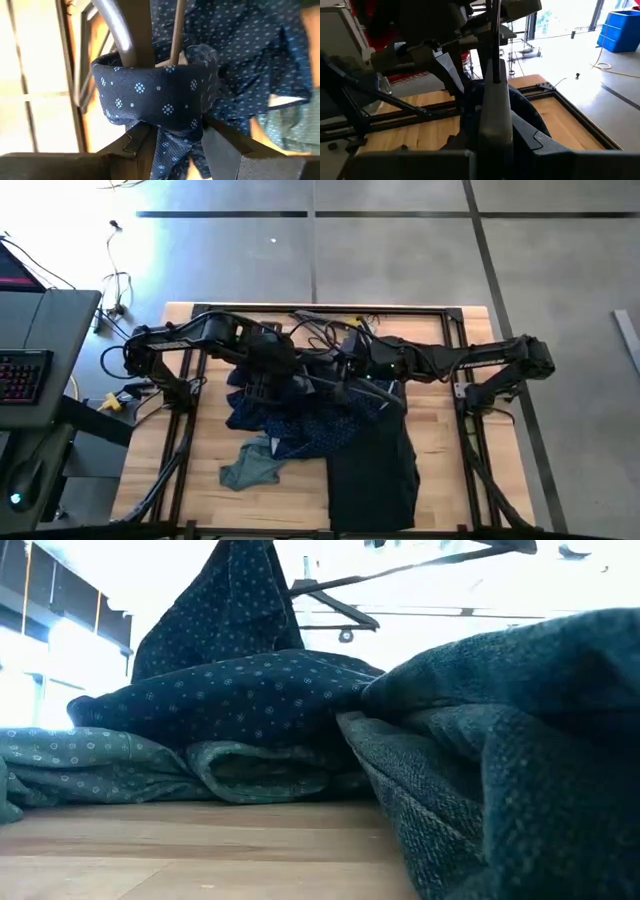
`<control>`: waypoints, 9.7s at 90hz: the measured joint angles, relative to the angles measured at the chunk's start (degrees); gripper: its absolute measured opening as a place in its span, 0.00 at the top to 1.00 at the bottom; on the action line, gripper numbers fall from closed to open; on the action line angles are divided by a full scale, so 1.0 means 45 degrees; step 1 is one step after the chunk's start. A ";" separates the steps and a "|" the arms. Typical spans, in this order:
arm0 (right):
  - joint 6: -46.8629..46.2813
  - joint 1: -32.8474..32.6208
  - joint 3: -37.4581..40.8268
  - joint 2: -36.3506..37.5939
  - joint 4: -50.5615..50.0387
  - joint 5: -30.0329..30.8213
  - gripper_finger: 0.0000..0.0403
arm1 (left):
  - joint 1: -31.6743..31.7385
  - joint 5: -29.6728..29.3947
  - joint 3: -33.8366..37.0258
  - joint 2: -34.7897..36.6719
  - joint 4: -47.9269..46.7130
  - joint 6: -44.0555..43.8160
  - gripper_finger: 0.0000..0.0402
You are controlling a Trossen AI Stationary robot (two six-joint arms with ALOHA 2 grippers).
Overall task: Hang clothes
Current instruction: Insert the hanger into the blue polo shirt
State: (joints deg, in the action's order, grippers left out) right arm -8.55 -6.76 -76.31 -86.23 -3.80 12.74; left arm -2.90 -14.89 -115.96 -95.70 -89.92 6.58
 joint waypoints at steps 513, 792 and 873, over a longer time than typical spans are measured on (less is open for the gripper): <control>0.1412 0.4085 0.2759 0.1616 0.1930 -0.7502 0.93 | 0.2095 0.4402 -0.3468 -0.0981 0.4895 -0.9504 0.87; -0.0877 0.4339 0.5682 0.1519 0.8075 -0.6419 0.93 | 0.2890 0.3864 -0.0005 -0.0753 0.2996 -0.2936 0.73; -0.1459 0.4651 0.3104 0.2239 0.3902 -0.7349 0.80 | 0.2241 0.4566 -0.1410 -0.0634 0.3156 -0.1991 0.92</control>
State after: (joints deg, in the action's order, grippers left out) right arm -15.12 14.16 -62.35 -76.16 13.76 -20.33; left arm 7.19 5.66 -122.31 -98.55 -75.72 -2.38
